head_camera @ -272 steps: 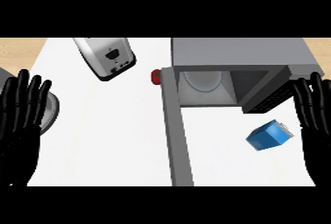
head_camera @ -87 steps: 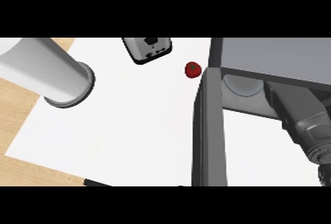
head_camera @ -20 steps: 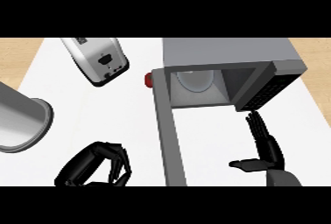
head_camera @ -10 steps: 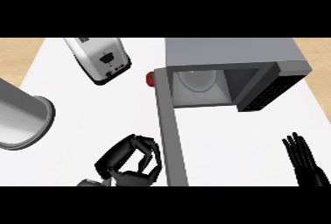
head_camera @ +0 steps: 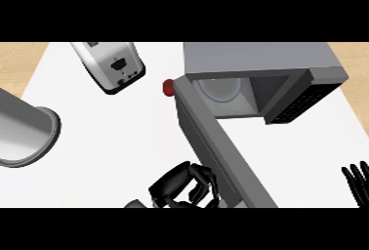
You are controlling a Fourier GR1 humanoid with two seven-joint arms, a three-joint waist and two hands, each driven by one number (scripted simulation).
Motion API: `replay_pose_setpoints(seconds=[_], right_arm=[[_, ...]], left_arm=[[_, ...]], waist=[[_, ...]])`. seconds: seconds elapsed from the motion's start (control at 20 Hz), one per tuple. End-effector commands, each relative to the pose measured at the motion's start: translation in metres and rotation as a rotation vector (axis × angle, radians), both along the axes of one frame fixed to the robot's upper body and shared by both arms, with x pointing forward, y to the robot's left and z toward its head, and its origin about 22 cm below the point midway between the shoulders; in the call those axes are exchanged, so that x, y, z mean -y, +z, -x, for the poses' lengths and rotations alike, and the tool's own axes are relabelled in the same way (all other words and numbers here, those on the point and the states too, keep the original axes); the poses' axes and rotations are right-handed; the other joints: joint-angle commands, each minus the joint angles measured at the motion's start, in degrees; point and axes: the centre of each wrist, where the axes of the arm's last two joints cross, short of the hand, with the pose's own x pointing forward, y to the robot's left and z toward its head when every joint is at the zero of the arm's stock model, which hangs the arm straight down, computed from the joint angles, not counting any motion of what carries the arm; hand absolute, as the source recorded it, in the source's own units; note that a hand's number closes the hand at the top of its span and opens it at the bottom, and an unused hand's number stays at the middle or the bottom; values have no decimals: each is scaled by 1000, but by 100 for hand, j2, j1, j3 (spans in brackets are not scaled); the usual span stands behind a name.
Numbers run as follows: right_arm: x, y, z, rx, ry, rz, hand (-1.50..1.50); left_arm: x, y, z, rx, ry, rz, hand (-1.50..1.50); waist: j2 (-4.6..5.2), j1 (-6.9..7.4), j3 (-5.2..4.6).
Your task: Pick up the milk, place it into the microwave and close the microwave
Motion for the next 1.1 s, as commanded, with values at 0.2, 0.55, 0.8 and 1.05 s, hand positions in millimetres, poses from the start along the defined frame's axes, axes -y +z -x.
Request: replay_pose_setpoints(seconds=[0.2, 0.55, 0.8, 1.05], right_arm=[[-17, 52, -15, 105, 207, -84, -150], [-34, 84, -15, 122, 302, -58, -150], [-39, 99, -24, 121, 368, -59, -150], [-45, 117, -30, 137, 405, -29, -150]], left_arm=[[60, 9, 16, 8, -17, -48, 150], [77, 19, 6, 79, 90, -35, 150], [85, 32, -6, 112, 183, -29, 150], [87, 46, -31, 138, 313, 37, 150]], waist=[[31, -105, -3], [68, -438, -17], [104, -545, -17], [159, -669, -25]])
